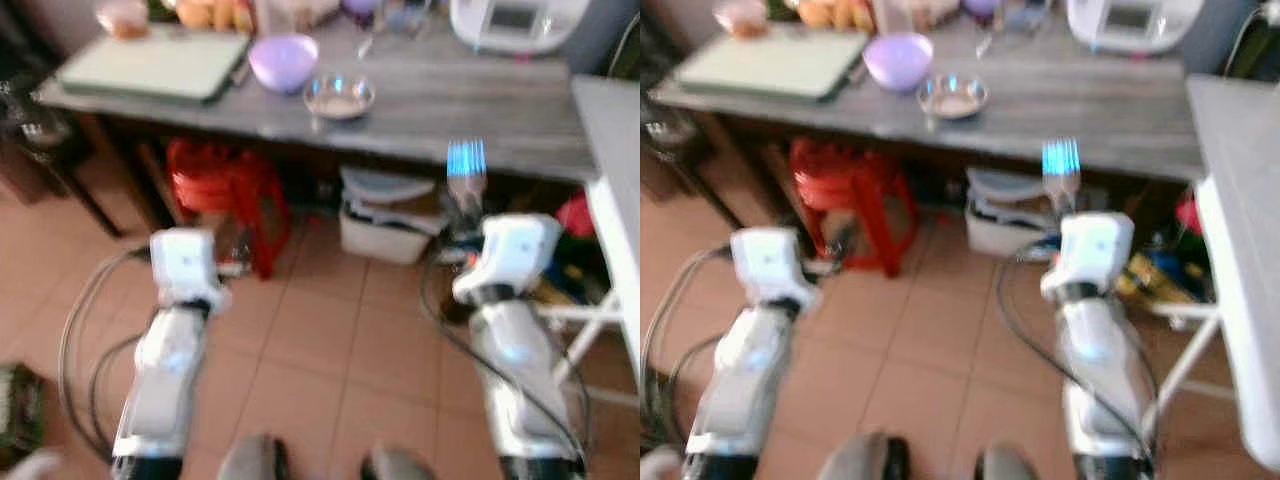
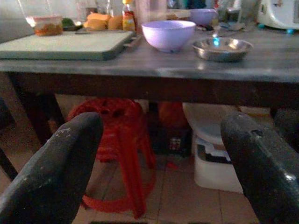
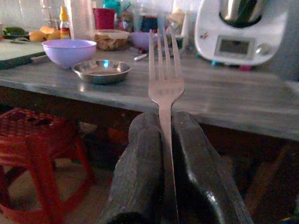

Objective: Setting the table

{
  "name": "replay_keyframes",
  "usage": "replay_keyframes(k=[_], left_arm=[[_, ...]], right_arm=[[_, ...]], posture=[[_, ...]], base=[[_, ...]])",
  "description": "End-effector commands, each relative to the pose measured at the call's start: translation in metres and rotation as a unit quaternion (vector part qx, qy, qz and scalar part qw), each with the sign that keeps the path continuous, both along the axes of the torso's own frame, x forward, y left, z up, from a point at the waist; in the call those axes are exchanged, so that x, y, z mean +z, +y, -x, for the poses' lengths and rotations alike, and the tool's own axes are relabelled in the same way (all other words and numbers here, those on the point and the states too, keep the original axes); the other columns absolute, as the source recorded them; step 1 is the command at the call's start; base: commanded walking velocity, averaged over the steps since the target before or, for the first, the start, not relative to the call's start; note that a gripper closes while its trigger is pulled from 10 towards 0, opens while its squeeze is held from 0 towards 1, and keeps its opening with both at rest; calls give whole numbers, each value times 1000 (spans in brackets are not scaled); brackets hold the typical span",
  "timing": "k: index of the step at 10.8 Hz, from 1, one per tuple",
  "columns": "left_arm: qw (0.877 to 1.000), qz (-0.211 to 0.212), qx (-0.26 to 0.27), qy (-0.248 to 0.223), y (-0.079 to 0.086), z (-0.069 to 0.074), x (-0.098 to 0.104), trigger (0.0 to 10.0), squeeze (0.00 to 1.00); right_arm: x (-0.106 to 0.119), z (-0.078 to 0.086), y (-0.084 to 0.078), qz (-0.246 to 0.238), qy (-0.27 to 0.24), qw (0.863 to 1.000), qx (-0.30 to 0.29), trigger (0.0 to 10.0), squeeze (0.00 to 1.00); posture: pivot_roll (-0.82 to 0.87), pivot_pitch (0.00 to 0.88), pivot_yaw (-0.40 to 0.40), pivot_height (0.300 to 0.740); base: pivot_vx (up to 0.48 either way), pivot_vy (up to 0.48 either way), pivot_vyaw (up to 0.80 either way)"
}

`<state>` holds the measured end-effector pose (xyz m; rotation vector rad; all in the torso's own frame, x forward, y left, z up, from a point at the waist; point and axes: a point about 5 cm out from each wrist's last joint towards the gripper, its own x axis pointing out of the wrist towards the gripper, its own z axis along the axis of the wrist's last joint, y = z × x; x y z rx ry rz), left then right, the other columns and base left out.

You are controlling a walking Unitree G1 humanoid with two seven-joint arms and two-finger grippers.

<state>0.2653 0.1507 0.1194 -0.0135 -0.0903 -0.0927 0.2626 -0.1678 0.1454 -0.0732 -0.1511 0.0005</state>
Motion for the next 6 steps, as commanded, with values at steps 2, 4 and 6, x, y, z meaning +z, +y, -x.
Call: replay_keyframes(k=[2, 4, 6], left_arm=[[1000, 1, -1, 4, 1, 7, -1, 10000, 0], [1000, -3, 2, 12, 7, 14, -5, 10000, 0], [1000, 3, 0, 10, 2, 12, -3, 10000, 0]], right_arm=[[0, 12, -11, -5, 0, 999, -40, 10000, 0], [-12, 27, -11, 0, 21, 999, -44, 10000, 0], [-14, 32, -12, 9, 29, 999, -36, 10000, 0]], posture=[[-79, 115, 43, 740], [-81, 111, 43, 740], [-88, 109, 41, 740]], base=[[472, 0, 0], [472, 0, 0], [472, 0, 0]])
